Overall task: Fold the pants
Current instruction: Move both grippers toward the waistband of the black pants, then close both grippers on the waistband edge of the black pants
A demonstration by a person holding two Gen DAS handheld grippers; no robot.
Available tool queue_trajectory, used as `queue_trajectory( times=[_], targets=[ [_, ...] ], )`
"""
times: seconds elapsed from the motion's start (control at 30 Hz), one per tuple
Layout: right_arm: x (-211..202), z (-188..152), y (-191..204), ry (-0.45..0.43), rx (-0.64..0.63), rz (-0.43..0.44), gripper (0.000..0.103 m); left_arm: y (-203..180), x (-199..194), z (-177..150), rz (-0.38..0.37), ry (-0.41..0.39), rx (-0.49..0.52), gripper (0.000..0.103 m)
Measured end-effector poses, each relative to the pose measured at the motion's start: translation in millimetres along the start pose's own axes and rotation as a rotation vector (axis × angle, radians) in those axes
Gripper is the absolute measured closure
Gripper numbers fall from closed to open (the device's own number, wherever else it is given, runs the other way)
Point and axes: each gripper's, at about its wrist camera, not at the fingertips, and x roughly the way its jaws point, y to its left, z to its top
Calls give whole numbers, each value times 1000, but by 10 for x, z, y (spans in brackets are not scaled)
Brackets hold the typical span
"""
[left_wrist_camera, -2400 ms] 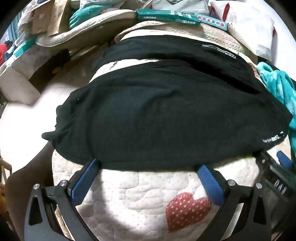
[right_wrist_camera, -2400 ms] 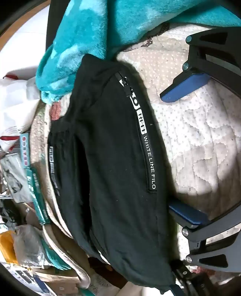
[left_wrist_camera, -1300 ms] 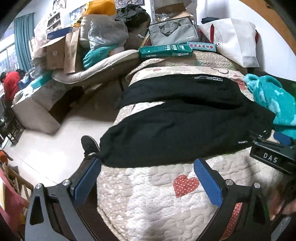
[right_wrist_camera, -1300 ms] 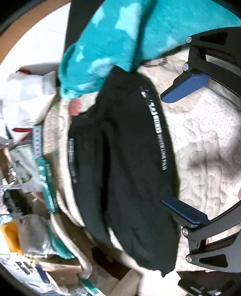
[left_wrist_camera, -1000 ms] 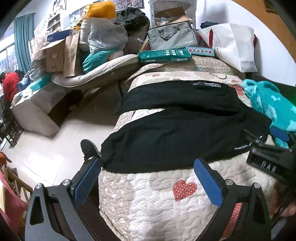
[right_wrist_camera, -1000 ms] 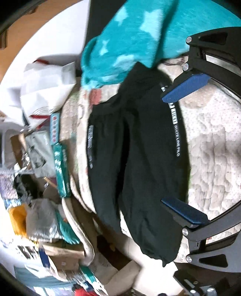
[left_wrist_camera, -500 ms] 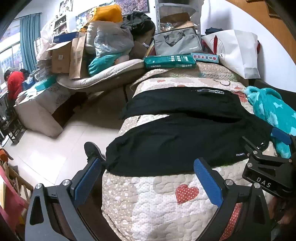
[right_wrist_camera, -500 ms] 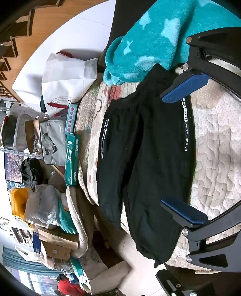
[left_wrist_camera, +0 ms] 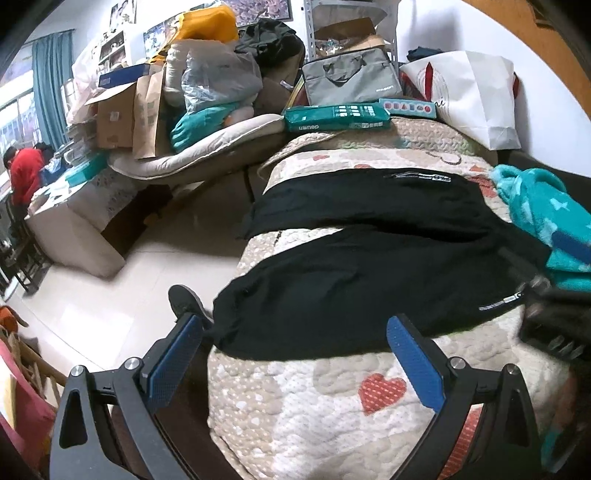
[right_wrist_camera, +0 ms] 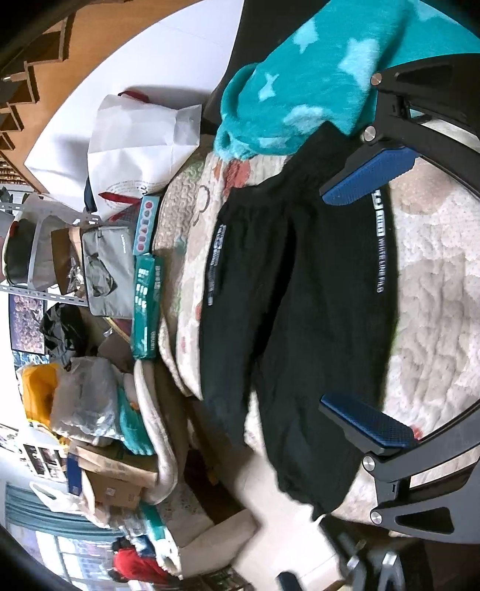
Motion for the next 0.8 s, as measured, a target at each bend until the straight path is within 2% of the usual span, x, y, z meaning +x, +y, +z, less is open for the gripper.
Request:
queue_trajectory(
  times=[0.17,0.33,0.5,0.67,0.8],
  targets=[
    [9,376,-72,3,-18,45,0,42,136,195,-4,11,30,2],
    [185,847,-190,52,-62,80,0,265,309,541,-95,45,11,2],
    [517,1242,-384,114,-89,139,0,609,671,1057,-184,118,-39,2],
    [915,1386,-484,146,-136,135,0,808,1149,1415,-199,150,-60,2],
    [1292,1467,-530,189,-149,162,0,844,1526,1522,-209,163,-70,2]
  ],
)
